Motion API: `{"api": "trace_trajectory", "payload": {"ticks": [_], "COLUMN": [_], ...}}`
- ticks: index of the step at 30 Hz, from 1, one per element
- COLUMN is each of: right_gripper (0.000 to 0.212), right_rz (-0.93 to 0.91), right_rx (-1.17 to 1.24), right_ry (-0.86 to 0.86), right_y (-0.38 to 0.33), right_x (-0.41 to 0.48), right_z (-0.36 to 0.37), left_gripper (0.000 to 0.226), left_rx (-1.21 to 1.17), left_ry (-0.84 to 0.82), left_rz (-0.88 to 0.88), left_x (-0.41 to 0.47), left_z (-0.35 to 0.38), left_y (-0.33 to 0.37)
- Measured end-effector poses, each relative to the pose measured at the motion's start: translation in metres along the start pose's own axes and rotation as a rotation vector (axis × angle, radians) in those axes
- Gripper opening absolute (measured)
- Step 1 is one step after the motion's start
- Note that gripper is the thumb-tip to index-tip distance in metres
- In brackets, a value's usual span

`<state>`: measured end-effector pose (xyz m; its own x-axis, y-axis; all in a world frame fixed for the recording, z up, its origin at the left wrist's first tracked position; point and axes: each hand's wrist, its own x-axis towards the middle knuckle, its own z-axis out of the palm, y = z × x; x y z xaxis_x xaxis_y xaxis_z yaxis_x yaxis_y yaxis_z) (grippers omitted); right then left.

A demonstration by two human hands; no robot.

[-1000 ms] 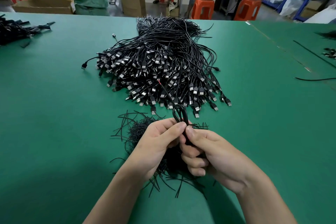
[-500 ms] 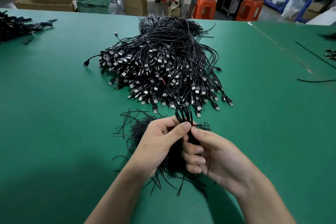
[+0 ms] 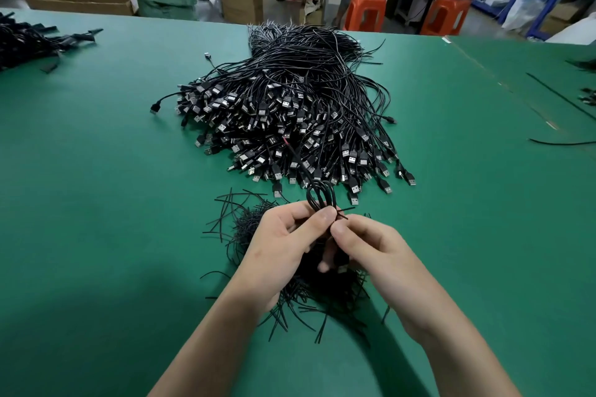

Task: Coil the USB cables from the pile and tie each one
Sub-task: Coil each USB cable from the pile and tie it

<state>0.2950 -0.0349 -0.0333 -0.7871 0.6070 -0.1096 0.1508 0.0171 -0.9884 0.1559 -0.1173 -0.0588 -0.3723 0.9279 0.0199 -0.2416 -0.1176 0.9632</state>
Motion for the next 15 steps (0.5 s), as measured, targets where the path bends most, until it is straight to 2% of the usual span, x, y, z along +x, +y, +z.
{"api": "trace_trajectory", "payload": {"ticks": [3,6,9,11,15], "right_gripper": [0.011,0.017,0.010,0.010,0.010], "right_rz": [-0.167,-0.394,-0.644,-0.747,-0.734], "right_rx": [-0.311,-0.484,-0.747,-0.853,-0.828], "right_ry": [0.235,0.342,0.332,0.291,0.179], "right_y": [0.001,0.002,-0.003,-0.008,-0.018], "right_x": [0.003,0.005,0.010,0.015,0.021], "right_z": [-0.004,-0.010,-0.016,-0.019,-0.022], "left_gripper": [0.025,0.030,0.028,0.028,0.028], "left_rx": [0.100,0.125,0.147,0.123,0.091], "left_ry": [0.063,0.062,0.061,0.055,0.023], "left_rz": [0.001,-0.023,-0.033,-0.054,-0.072], "left_x": [0.003,0.002,0.001,0.002,0.002], "left_z": [-0.002,-0.004,-0.002,-0.004,-0.006], "left_y": [-0.003,-0.002,-0.001,0.001,0.001]}}
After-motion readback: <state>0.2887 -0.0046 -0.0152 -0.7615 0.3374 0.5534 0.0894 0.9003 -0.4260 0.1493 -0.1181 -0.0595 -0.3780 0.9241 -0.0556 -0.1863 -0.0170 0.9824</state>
